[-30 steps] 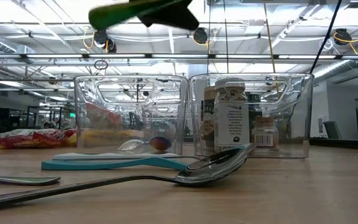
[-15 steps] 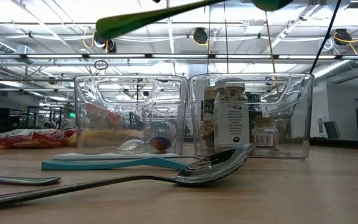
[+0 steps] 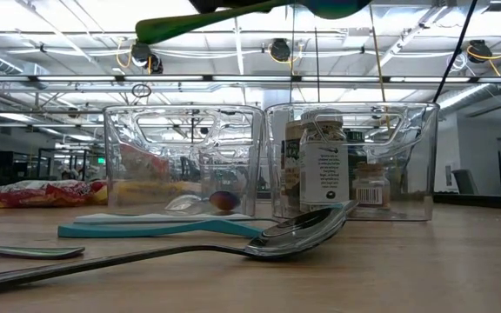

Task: Pick & Place Food Item
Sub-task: Put the blue green spoon into the bottom left transparent bin

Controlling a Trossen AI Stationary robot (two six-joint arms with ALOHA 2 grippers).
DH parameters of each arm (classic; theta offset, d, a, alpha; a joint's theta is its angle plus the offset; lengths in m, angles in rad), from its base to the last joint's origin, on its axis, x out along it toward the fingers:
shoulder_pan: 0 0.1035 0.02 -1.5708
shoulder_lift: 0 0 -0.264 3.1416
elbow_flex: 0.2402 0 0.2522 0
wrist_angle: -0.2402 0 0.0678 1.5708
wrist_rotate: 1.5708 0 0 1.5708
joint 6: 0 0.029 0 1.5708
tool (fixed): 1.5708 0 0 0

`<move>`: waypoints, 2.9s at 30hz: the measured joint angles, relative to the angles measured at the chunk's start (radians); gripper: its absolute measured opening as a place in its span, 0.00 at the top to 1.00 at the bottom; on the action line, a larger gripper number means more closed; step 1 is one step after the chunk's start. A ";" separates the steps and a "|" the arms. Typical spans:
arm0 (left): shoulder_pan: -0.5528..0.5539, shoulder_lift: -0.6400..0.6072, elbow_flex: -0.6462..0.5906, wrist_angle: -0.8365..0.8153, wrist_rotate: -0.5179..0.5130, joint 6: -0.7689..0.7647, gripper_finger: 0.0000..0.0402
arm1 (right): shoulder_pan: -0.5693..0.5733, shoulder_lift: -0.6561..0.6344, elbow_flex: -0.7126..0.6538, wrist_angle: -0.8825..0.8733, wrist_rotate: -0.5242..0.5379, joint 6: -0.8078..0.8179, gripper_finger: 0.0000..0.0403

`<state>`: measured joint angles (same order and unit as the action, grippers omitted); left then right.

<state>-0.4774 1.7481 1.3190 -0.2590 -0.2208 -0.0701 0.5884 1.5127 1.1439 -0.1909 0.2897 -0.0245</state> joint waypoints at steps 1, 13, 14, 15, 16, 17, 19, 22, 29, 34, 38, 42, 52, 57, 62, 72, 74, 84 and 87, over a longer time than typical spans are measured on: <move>0.000 0.000 0.000 -0.013 -0.016 0.007 0.39 | 0.000 0.000 0.000 0.000 0.000 -0.001 1.00; -0.006 0.000 0.000 -0.088 -0.106 0.016 0.41 | 0.000 -0.033 0.000 0.009 -0.002 -0.014 1.00; -0.006 0.000 0.000 -0.088 -0.109 0.020 0.42 | 0.000 -0.033 0.000 0.010 -0.002 -0.014 1.00; -0.006 0.000 0.000 -0.088 -0.110 0.021 0.45 | 0.000 -0.033 0.000 0.009 -0.002 -0.014 1.00; -0.006 0.000 0.000 -0.089 -0.111 0.021 0.49 | 0.000 -0.032 0.000 0.007 -0.002 -0.014 1.00; -0.006 0.000 0.000 -0.090 -0.111 0.020 0.53 | 0.000 -0.032 0.000 0.007 -0.002 -0.014 1.00; -0.006 0.000 0.000 -0.089 -0.111 0.016 0.64 | 0.000 -0.032 0.000 0.007 -0.002 -0.014 1.00; -0.006 0.000 0.000 -0.090 -0.110 0.016 0.83 | 0.000 -0.032 0.000 0.006 -0.002 -0.013 1.00; -0.004 0.000 -0.001 -0.089 -0.102 -0.010 0.98 | 0.000 -0.032 0.000 0.006 0.000 -0.026 0.99; -0.004 0.000 -0.001 -0.080 -0.107 -0.004 0.99 | 0.005 -0.041 0.000 0.004 0.000 -0.067 0.90; -0.003 0.000 -0.001 -0.055 -0.084 0.029 0.99 | 0.010 -0.092 0.000 -0.047 -0.007 -0.067 0.80; 0.007 0.001 -0.001 -0.026 -0.028 0.070 0.99 | 0.016 -0.181 -0.066 -0.039 -0.003 -0.056 0.72; 0.113 -0.040 -0.052 0.068 -0.044 0.086 1.00 | 0.016 -0.504 -0.439 0.375 -0.002 -0.089 0.70; 0.170 -0.126 -0.275 0.476 0.005 0.140 1.00 | 0.018 -0.642 -0.584 0.575 -0.004 -0.128 0.71; 0.222 -0.223 -0.507 0.750 -0.079 0.075 1.00 | 0.035 -0.716 -0.651 0.636 -0.005 -0.138 0.72; 0.290 -0.293 -0.672 0.732 -0.314 -0.406 1.00 | 0.074 -0.727 -0.653 0.705 -0.005 -0.177 0.72; 0.303 -0.285 -0.671 0.690 -0.298 -0.520 1.00 | 0.076 -0.727 -0.653 0.707 -0.006 -0.178 0.72; 0.342 -0.280 -0.670 0.515 -0.266 -0.822 0.99 | 0.075 -0.726 -0.653 0.693 -0.005 -0.171 0.73; 0.343 -0.280 -0.670 0.514 -0.249 -0.823 0.99 | 0.075 -0.726 -0.653 0.687 -0.005 -0.171 0.73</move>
<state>-0.1344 1.4677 0.6487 0.2553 -0.4702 -0.8929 0.6635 0.7864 0.4908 0.4957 0.2848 -0.1959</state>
